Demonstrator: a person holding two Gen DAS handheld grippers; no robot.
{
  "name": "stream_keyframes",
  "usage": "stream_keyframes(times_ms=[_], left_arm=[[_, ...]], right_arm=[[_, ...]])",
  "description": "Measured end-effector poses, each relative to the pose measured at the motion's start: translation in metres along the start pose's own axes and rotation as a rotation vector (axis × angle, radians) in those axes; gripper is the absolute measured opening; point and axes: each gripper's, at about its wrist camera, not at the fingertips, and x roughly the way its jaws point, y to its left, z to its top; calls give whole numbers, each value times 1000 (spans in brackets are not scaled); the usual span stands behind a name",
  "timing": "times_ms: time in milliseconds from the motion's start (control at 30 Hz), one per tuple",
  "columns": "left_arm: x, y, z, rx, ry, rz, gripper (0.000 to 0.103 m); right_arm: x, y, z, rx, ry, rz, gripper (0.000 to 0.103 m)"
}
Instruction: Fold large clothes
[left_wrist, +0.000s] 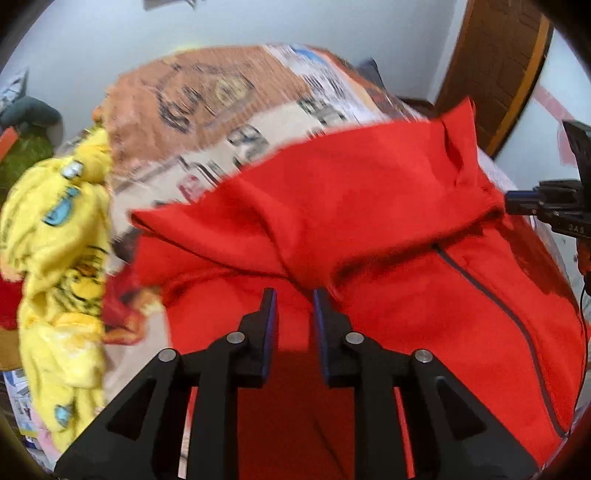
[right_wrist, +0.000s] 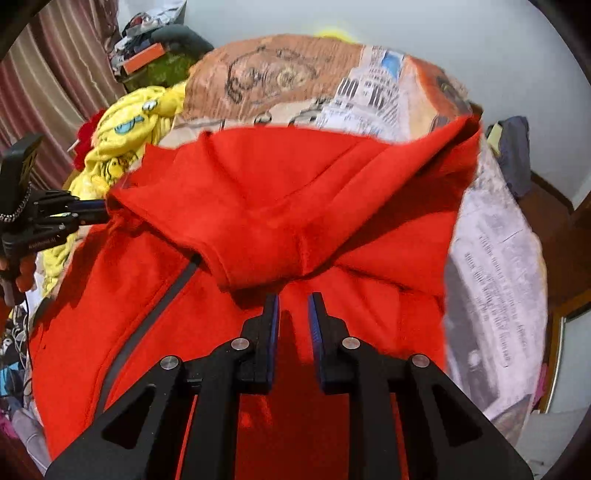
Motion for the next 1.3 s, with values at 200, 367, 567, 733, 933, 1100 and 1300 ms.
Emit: stream_keyframes(times_ms=[200, 367, 567, 733, 933, 1100, 1300], left_arm=[[-23, 39, 37, -107, -106, 97, 40], [10, 67, 69, -233, -88, 111, 41], [76, 70, 77, -272, 15, 110, 41], [118, 78, 55, -286, 119, 139, 41], [121, 85, 26, -276, 102, 205, 43], [109, 89, 9, -249, 105, 303, 53], [73, 91, 18, -284, 57, 251, 53]], right_arm=[[-6, -4, 42, 37, -120, -40, 20], [26, 2, 77, 69, -130, -62, 41], [76, -6, 92, 79, -26, -178, 49], [89, -32, 68, 110, 47, -261, 49], [67, -72, 37, 176, 26, -296, 50], [43, -112, 13, 308, 1, -321, 66], [4, -109, 12, 343, -82, -270, 66]])
